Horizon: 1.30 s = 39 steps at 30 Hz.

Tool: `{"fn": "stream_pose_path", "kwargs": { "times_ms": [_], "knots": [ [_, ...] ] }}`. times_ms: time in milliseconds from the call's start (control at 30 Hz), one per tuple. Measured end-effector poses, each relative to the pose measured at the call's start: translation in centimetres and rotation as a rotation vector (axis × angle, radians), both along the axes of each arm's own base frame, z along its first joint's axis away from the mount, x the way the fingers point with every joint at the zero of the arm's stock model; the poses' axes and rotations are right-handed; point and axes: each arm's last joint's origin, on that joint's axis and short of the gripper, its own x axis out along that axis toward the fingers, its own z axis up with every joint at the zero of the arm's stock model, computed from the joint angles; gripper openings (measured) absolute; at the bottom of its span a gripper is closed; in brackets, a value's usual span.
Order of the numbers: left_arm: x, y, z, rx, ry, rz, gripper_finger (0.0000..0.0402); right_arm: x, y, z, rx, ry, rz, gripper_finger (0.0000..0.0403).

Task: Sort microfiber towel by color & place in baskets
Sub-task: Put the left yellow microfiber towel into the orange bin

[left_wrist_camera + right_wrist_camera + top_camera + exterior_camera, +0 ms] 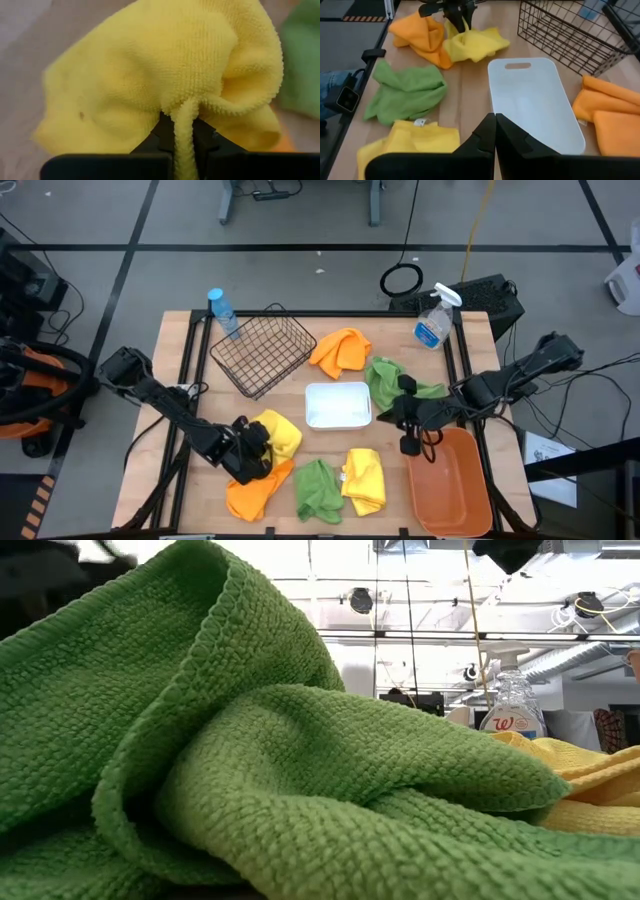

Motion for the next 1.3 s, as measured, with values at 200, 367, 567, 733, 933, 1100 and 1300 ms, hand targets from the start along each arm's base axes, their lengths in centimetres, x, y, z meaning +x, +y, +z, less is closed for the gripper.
{"fn": "stream_pose_path", "kwargs": {
  "times_ms": [200, 367, 567, 733, 933, 1100, 1300],
  "knots": [
    [1.5, -1.0, 2.8, 0.069, -0.069, -0.075, 0.0019, 1.8, 0.9, -1.3, -0.041, 0.014, 0.032, 0.0],
    [2.7, -1.8, 6.0, 0.161, -0.12, -0.132, 0.0018, 3.6, 1.7, -2.3, -0.07, -0.007, 0.06, 0.0],
    [3.8, -2.4, 9.1, 0.275, -0.174, -0.224, 0.0018, 5.8, 2.8, -3.3, -0.094, -0.084, 0.081, 0.0],
    [4.2, -2.5, 10.5, 0.379, -0.203, -0.257, 0.0018, 7.3, 3.8, -4.1, -0.2, -0.17, 0.01, 0.0004],
    [4.3, -2.3, 11.2, 0.497, -0.236, -0.205, 0.0017, 8.2, 4.8, -4.9, -0.221, -0.223, -0.013, 0.006],
    [4.4, -2.3, 11.4, 0.58, -0.237, -0.212, 0.0017, 8.2, 5.9, -4.9, -0.267, -0.254, 0.054, 0.015],
    [4.5, -2.3, 11.6, 0.598, -0.25, -0.214, 0.0017, 7.8, 6.7, -4.9, -0.295, -0.264, 0.064, 0.0304]
  ]
}}
